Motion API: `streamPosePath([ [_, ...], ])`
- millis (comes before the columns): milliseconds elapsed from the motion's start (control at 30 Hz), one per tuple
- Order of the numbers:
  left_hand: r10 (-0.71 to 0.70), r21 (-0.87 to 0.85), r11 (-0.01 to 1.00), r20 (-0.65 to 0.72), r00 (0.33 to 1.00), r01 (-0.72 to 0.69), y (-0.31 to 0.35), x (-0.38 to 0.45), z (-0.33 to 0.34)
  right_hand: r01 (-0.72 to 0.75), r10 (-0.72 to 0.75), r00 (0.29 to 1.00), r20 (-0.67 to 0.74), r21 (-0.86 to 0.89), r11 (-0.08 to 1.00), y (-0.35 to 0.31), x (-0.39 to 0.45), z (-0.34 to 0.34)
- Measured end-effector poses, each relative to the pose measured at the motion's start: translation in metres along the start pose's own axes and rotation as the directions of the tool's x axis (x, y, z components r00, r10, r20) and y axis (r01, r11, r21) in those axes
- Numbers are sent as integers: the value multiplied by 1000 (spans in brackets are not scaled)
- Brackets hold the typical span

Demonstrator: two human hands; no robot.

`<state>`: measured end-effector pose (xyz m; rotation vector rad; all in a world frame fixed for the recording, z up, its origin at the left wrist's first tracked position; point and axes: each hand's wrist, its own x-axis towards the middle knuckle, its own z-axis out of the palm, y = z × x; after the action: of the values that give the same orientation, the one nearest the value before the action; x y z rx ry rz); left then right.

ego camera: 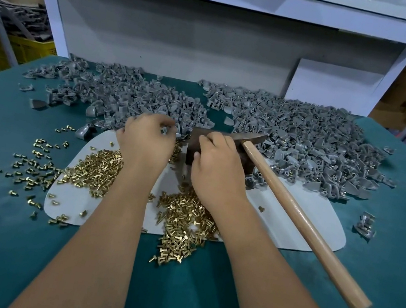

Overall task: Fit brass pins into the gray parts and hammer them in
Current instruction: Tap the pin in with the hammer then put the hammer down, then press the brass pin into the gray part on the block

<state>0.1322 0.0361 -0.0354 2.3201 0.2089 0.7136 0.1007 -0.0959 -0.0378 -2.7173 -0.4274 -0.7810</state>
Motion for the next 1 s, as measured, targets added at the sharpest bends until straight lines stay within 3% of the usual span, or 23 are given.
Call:
streamPosePath([
  [133, -35, -357, 932, 97, 995, 68, 16, -7, 2, -46, 84, 980, -179, 207, 977, 1, -1, -7],
  [233, -48, -514, 846, 192, 980, 142, 25, -9, 6, -75, 170, 943, -286, 315, 946, 5, -2, -14],
  [333, 40, -589, 802, 225, 974, 103, 33, -12, 11, -119, 228, 926, -300, 342, 932, 11, -3, -18],
  [467, 97, -578, 812, 276, 956, 84, 36, -17, 17, -206, 326, 899, -293, 373, 905, 18, -2, -19],
  [767, 106, -474, 880, 248, 963, 25, 31, -16, 18, -182, 314, 881, -355, 357, 916, 19, -3, -20],
  [1000, 141, -153, 982, 201, 969, -111, 30, -14, 29, -171, 298, 892, -341, 356, 919, 18, -5, -19],
])
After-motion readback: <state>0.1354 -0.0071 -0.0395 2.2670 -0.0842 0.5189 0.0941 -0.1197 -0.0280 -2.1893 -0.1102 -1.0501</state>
